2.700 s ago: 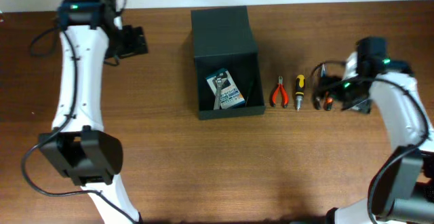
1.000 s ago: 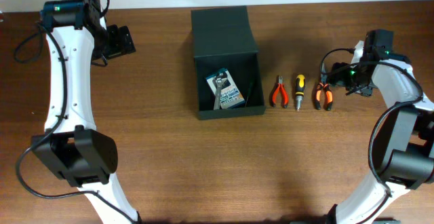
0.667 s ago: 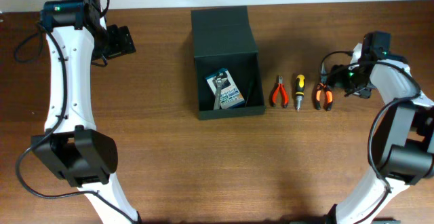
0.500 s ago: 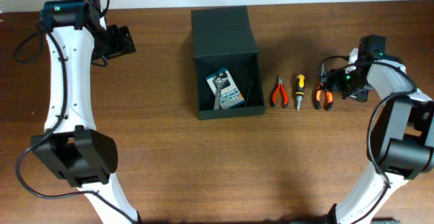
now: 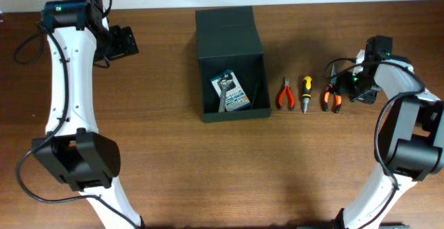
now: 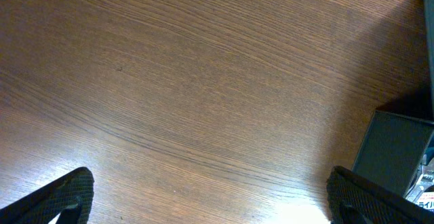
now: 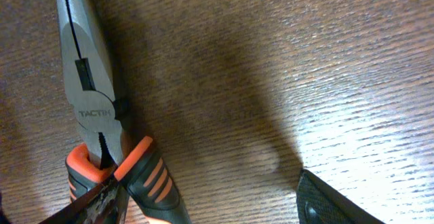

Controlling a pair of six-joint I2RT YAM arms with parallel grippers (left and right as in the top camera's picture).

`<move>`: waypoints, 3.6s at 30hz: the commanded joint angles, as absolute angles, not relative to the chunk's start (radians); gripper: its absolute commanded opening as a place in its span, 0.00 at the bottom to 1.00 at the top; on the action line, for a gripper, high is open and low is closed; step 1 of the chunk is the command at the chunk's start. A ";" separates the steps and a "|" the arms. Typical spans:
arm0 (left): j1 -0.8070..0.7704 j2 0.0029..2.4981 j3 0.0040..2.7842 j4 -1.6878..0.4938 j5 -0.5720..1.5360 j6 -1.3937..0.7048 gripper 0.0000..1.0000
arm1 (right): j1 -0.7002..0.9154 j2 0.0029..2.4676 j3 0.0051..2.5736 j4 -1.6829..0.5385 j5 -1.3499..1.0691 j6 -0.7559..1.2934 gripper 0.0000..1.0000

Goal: Pack container
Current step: 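Lower the right gripper onto the orange TACTIX pliers and grasp them, then lift the pliers with the right gripper and carry them into the box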

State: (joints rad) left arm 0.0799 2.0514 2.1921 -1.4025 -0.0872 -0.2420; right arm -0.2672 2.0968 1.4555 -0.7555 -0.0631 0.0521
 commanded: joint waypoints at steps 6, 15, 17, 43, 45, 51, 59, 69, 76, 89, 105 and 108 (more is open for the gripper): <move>0.081 2.051 2.209 -1.400 -0.102 -0.230 0.99 | -0.262 2.153 1.438 -0.812 -0.066 -0.010 0.71; 0.081 2.051 2.209 -1.400 -0.102 -0.230 0.99 | -0.262 2.153 1.436 -0.802 -0.040 -0.066 0.71; 0.081 2.051 2.209 -1.400 -0.102 -0.230 0.99 | -0.262 2.153 1.436 -0.798 -0.040 -0.080 0.70; 0.081 2.051 2.209 -1.400 -0.102 -0.230 0.99 | -0.225 2.204 1.431 -0.824 -0.112 -0.194 0.51; 0.081 2.051 2.209 -1.400 -0.102 -0.230 0.99 | -0.210 2.204 1.431 -0.823 -0.111 -0.194 0.51; 0.081 2.051 2.209 -1.400 -0.102 -0.230 0.99 | -0.183 2.205 1.431 -0.823 -0.089 -0.175 0.48; 0.081 2.051 2.209 -1.400 -0.102 -0.230 0.99 | -0.179 2.206 1.431 -0.822 -0.074 -0.122 0.43; 0.081 2.051 2.209 -1.400 -0.102 -0.230 0.99 | -0.178 2.206 1.431 -0.827 -0.067 -0.095 0.12; 0.081 2.051 2.209 -1.400 -0.102 -0.230 0.99 | -0.182 2.206 1.431 -0.823 -0.066 -0.088 0.04; 0.081 2.051 2.209 -1.400 -0.102 -0.230 0.99 | -0.252 2.177 1.446 -0.830 -0.067 -0.025 0.04; 0.081 2.051 2.209 -1.400 -0.102 -0.230 0.99 | -0.262 2.070 1.538 -0.848 -0.128 -0.017 0.04; 0.081 2.051 2.209 -1.400 -0.102 -0.230 0.99 | -0.262 2.056 1.586 -0.878 -0.128 -0.017 0.04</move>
State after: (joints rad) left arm 0.0799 2.0514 2.1921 -1.4029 -0.0875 -0.2420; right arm -0.2539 2.1132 1.5127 -0.8612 -0.1108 -0.0265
